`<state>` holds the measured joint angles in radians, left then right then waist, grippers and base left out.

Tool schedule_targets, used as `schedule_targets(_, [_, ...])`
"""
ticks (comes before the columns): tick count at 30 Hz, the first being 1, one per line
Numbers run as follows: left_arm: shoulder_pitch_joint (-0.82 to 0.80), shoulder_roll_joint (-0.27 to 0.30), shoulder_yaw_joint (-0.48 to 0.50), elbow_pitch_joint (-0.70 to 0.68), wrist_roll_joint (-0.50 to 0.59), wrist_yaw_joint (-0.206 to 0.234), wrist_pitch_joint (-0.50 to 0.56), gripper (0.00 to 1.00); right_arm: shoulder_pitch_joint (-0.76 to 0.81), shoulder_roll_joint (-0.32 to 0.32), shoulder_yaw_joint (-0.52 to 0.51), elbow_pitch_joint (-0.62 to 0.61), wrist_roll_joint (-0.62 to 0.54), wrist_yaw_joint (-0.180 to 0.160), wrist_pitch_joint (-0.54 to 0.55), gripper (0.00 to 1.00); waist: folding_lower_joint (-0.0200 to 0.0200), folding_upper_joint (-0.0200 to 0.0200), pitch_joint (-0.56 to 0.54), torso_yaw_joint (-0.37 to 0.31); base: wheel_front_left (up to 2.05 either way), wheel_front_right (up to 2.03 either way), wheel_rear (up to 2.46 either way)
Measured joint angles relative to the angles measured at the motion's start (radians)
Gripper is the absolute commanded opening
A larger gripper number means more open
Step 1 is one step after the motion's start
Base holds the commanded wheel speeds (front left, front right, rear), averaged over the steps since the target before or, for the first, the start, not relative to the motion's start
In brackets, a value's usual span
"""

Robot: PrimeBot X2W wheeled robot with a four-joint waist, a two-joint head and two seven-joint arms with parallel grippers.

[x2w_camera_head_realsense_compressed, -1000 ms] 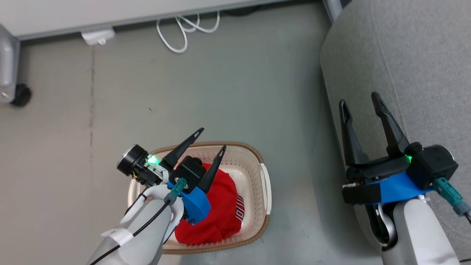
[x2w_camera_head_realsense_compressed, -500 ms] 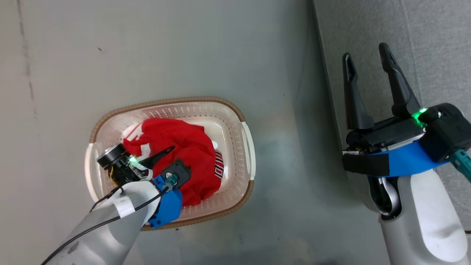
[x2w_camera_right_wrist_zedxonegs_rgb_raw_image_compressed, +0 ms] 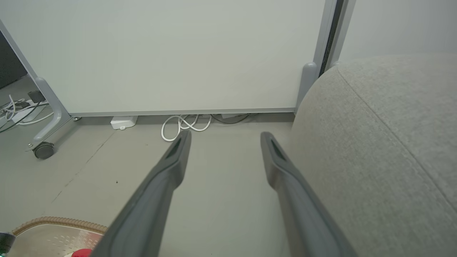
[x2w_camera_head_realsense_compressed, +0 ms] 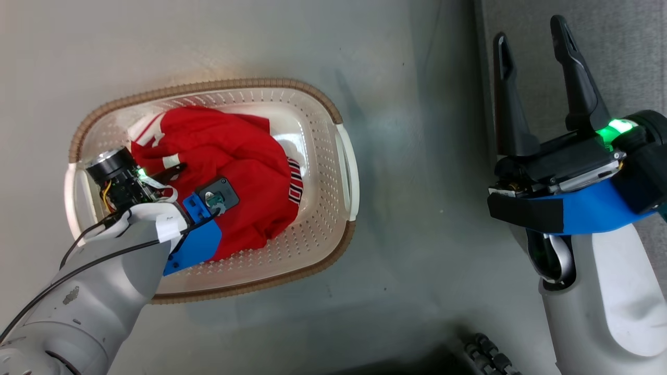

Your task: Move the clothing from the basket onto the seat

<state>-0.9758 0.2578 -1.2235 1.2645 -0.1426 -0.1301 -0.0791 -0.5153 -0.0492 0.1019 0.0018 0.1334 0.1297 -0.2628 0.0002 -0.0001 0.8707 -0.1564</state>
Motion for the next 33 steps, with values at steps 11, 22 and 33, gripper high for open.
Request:
schedule_targets(11, [-0.073, -0.006, -0.042, 0.015, -0.043, 0.0, 0.109, 1.0, -0.016, 0.0, -0.009, -0.038, -0.012, 0.0, 0.0, 1.0, 0.0, 0.0, 0.125, -0.007, 0.0, 0.0, 0.0])
schedule_targets(22, [-0.091, -0.079, -0.053, 0.02, -0.053, 0.0, 0.181, 0.0, -0.022, 0.0, -0.014, -0.045, -0.012, 0.001, 0.0, 1.0, -0.0001, 0.0, 0.142, -0.012, 0.0, 0.0, 0.0])
schedule_targets(33, [-0.006, -0.098, -0.055, -0.017, -0.13, 0.0, -0.02, 0.0, -0.023, 0.0, -0.016, -0.012, -0.037, 0.001, 0.0, 1.0, -0.0002, 0.0, 0.025, 0.022, 0.0, 0.0, 0.0])
